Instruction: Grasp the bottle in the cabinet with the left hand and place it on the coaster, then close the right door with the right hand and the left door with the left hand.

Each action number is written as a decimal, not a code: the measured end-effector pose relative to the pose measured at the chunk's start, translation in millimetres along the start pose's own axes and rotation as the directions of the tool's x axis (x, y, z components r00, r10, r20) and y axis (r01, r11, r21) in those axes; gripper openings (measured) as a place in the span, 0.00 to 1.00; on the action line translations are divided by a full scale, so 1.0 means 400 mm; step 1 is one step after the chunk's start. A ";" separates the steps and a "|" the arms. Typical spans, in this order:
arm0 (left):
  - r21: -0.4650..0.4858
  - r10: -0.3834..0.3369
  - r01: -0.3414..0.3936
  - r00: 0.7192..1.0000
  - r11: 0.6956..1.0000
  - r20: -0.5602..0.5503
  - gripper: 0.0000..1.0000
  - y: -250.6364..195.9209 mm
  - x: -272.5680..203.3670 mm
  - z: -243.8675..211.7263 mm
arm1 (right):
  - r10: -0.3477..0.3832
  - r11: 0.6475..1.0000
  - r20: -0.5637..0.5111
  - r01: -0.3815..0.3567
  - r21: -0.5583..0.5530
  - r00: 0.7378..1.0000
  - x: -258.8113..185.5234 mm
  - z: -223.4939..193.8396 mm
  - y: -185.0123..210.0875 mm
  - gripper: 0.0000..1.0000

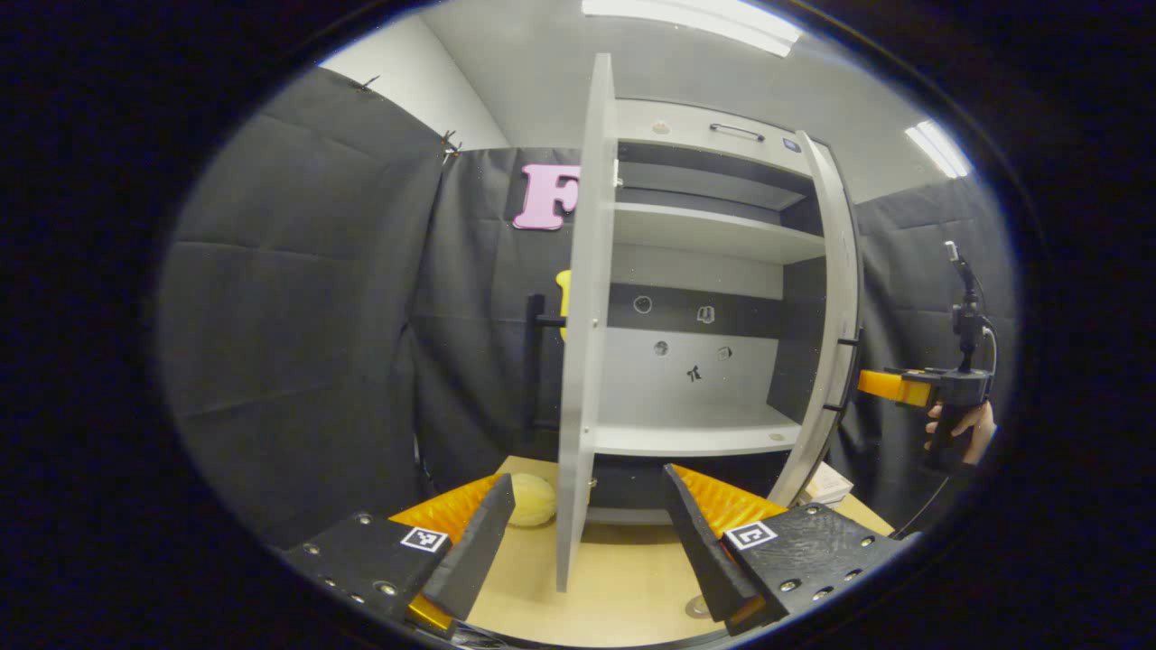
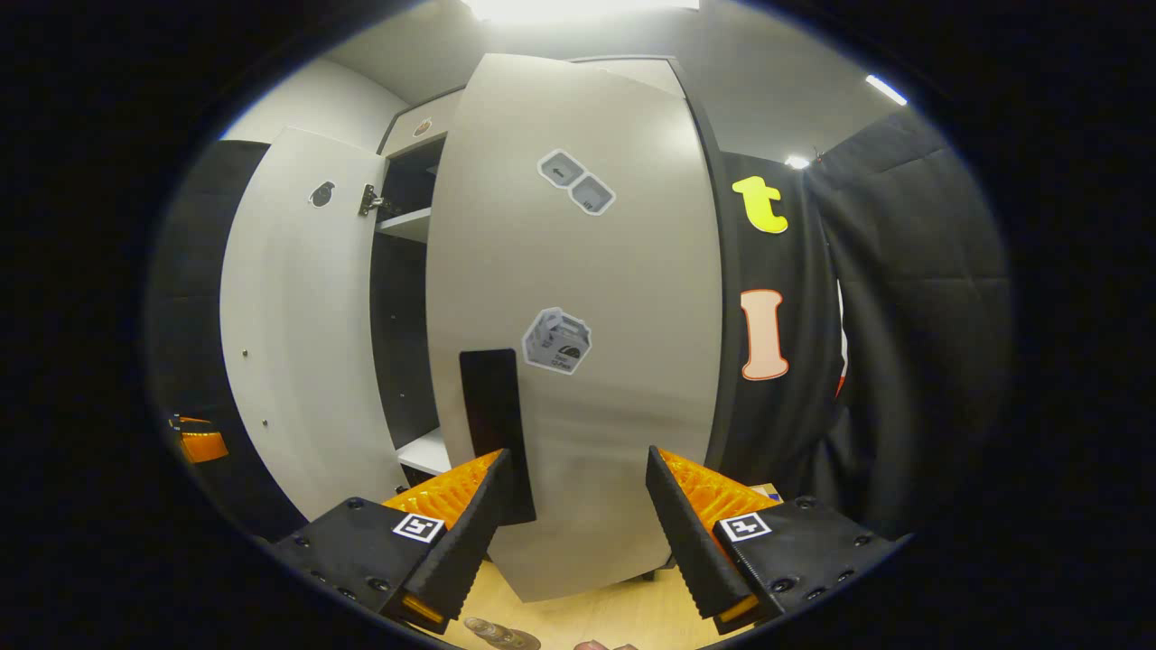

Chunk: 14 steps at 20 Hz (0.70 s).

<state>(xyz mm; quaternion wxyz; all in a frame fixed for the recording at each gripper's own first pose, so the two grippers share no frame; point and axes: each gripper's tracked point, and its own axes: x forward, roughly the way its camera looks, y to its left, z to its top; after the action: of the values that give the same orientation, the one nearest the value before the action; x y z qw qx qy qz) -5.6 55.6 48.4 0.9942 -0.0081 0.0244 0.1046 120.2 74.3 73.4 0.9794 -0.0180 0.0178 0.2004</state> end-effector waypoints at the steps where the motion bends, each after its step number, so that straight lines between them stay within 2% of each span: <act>1: -0.018 0.016 -0.016 1.000 1.000 -0.006 0.95 0.023 -0.007 -0.005 | 0.006 1.000 0.010 -0.006 0.011 1.000 -0.001 0.001 0.015 0.92; 4: -0.056 0.063 -0.062 0.998 0.996 0.014 0.95 0.121 -0.012 -0.006 | -0.021 0.999 0.027 0.020 0.042 0.999 -0.005 -0.008 0.029 0.95; 8: -0.020 0.112 -0.112 0.993 0.994 0.042 0.95 0.239 0.008 0.006 | -0.066 0.995 0.027 0.064 0.081 0.997 -0.016 -0.032 0.020 0.95; 12: 0.017 0.040 -0.041 0.997 0.999 0.067 0.95 0.291 0.068 0.056 | -0.112 0.987 0.021 0.109 0.117 0.993 -0.027 -0.042 0.010 0.95; 14: 0.043 0.015 -0.019 0.997 0.999 0.081 0.95 0.311 0.106 0.087 | -0.127 0.987 0.011 0.125 0.098 0.992 -0.038 -0.051 0.005 0.96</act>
<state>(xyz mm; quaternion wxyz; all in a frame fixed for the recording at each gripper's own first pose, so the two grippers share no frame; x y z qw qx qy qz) 11.4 186.8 79.5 0.9934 0.0180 -0.0135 0.1129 104.7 69.5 53.5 0.9899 0.0305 0.0182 0.1371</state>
